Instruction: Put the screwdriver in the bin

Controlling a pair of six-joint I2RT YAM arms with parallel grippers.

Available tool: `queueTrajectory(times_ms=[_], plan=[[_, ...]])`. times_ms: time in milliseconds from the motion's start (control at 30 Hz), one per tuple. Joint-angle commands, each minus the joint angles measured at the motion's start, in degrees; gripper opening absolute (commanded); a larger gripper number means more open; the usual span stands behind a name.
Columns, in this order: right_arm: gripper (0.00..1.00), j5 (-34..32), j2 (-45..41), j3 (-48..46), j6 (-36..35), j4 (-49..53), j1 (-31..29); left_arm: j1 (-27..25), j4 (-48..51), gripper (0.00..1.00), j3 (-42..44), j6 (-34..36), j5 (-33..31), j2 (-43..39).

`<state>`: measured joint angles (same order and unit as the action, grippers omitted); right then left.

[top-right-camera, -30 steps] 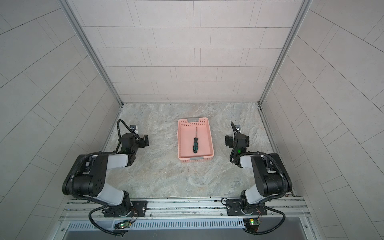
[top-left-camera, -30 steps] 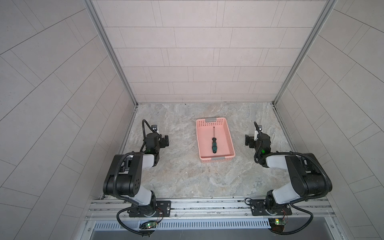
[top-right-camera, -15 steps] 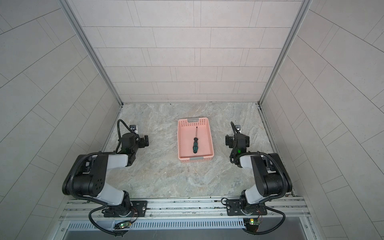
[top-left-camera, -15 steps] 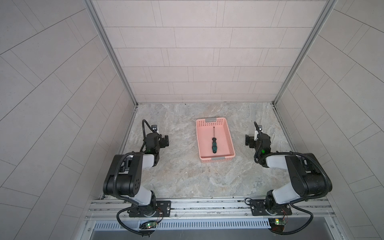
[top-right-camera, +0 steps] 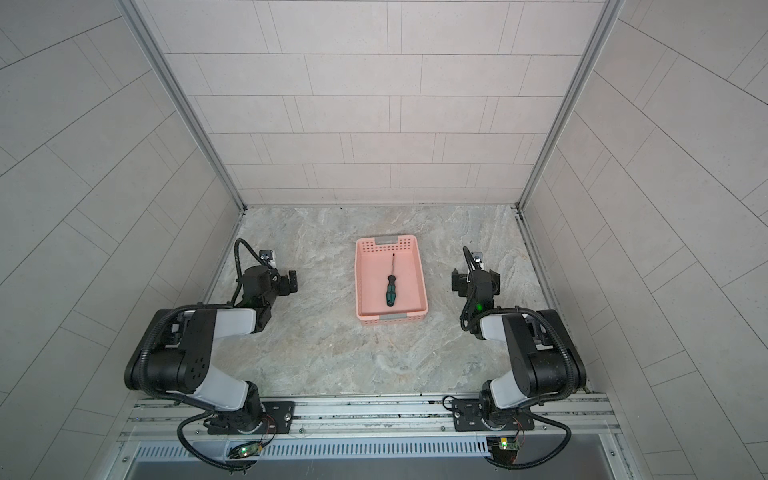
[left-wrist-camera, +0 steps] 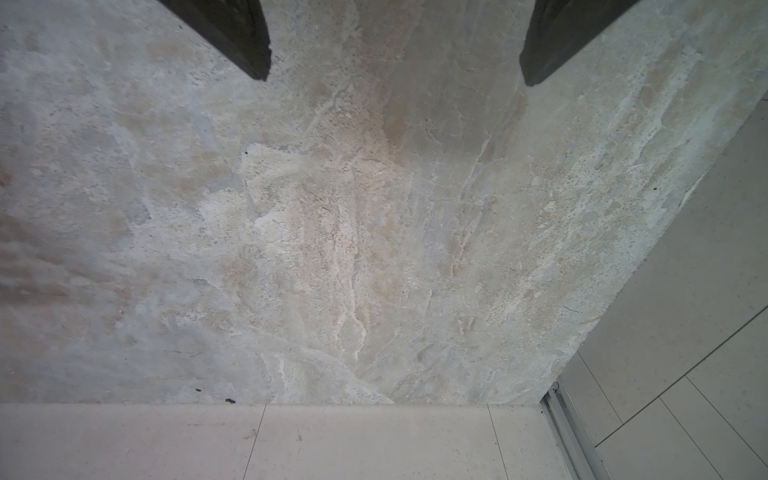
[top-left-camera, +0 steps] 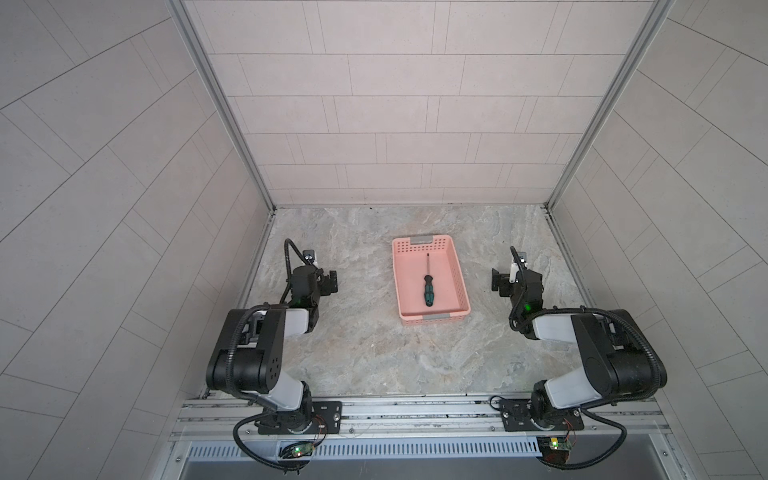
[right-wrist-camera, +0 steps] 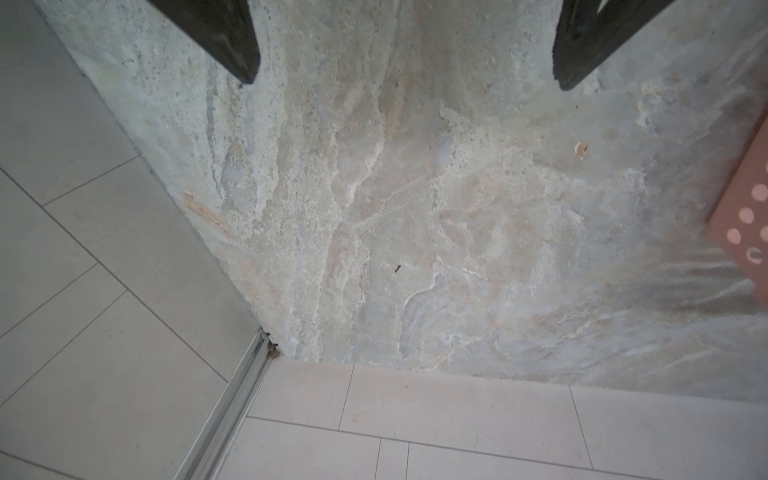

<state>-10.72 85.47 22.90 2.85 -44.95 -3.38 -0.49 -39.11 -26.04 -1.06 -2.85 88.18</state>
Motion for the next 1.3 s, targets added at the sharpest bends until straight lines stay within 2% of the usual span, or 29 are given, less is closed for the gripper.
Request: queueTrajectory(times_ms=[0,133,267,433,533,633,700,833,1267], plan=[[1.0,-2.21,-0.08,-0.62,0.28,0.24,-0.1,-0.28,-0.79,1.0,-0.59,-0.17,-0.37,-0.27],[1.0,-2.29,-0.7,-1.88,0.32,-1.54,-0.07,-0.21,-0.79,1.0,-0.59,-0.16,-0.38,-0.29],[1.0,-2.41,1.29,2.28,0.13,4.2,-0.22,-0.21,-0.89,1.0,-0.59,-0.17,-0.4,-0.29],[1.0,-2.27,0.91,1.86,-0.04,3.61,-0.37,-0.21,-0.79,1.0,-0.51,-0.17,-0.32,-0.37],[1.0,-2.76,-1.18,-2.09,0.33,-1.46,-0.31,-0.21,-0.79,1.0,-0.54,-0.16,-0.34,-0.31],[1.0,-6.11,-3.05,-6.73,1.94,-8.18,-0.24,-0.12,-0.86,1.0,-0.59,-0.17,-0.34,-0.29],[1.0,-9.09,-2.71,-4.99,3.27,-5.24,-0.22,-0.23,-0.79,1.0,-0.58,-0.17,-0.35,-0.31],[1.0,-9.83,0.47,1.79,3.1,3.81,-0.57,-0.22,-0.83,1.0,-0.59,-0.17,-0.39,-0.31],[1.0,-10.1,0.83,1.49,2.01,2.95,-1.43,-0.21,-0.83,1.0,-0.59,-0.17,-0.38,-0.24]])
